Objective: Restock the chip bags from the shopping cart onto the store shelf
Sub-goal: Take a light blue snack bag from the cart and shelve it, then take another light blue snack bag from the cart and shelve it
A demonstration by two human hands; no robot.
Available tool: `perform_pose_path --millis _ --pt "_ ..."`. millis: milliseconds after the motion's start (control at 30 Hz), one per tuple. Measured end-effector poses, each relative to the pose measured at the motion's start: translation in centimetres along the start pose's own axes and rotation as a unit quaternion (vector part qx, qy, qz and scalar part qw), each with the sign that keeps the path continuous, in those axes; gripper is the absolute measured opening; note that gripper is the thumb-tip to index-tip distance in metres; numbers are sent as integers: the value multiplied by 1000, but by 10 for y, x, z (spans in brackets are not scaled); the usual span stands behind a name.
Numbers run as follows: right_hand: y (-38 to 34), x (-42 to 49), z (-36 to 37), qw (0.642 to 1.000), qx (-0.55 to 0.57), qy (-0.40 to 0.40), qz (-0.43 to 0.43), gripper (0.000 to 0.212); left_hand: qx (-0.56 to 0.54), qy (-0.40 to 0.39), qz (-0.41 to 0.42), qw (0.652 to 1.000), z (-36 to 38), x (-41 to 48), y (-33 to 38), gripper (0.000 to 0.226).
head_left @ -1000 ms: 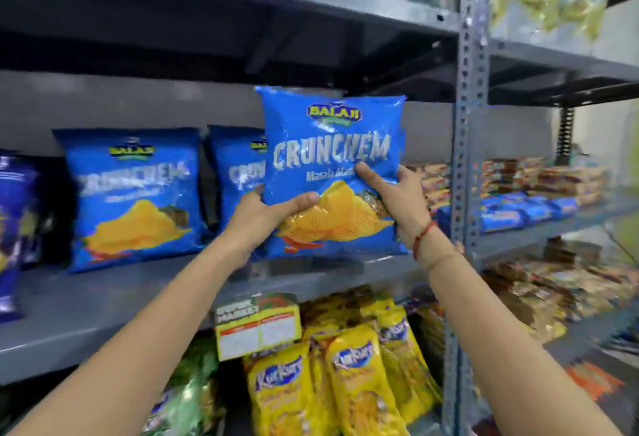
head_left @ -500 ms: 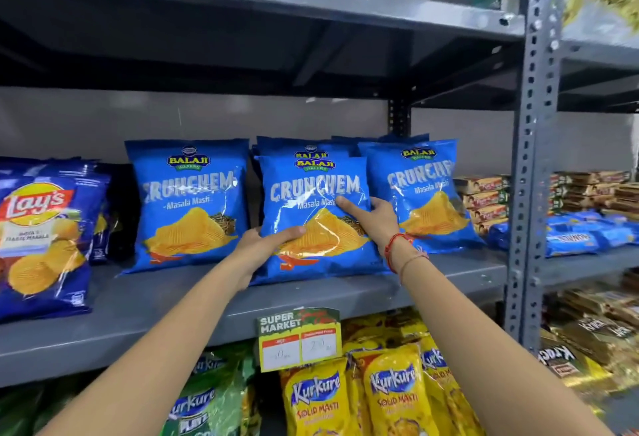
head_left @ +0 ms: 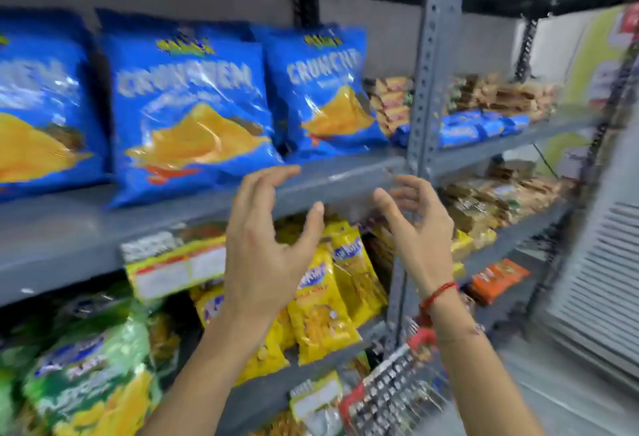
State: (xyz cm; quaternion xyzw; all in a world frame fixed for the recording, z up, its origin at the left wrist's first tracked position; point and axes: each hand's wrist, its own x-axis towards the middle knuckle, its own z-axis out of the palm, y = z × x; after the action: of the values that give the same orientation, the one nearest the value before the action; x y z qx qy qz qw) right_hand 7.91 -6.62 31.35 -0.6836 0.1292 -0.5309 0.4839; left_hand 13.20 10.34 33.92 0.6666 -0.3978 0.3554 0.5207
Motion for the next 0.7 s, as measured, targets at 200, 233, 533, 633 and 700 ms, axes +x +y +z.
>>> perform_pose_path --millis 200,233,533,633,700 --pt "102 -78 -126 973 -117 88 179 27 -92 -277 -120 949 112 -117 -3 33" --pt "119 -95 -147 962 -140 97 215 30 -97 -322 -141 931 129 -138 -3 33" --pt "237 -253 -272 807 -281 124 505 36 -100 -629 -230 736 247 -332 -8 40" --pt "263 -302 -297 741 -311 90 588 37 -71 -701 -238 668 273 -391 -9 46" --pt "275 -332 -310 707 -303 83 634 31 -44 -746 -241 620 288 -425 -10 53"
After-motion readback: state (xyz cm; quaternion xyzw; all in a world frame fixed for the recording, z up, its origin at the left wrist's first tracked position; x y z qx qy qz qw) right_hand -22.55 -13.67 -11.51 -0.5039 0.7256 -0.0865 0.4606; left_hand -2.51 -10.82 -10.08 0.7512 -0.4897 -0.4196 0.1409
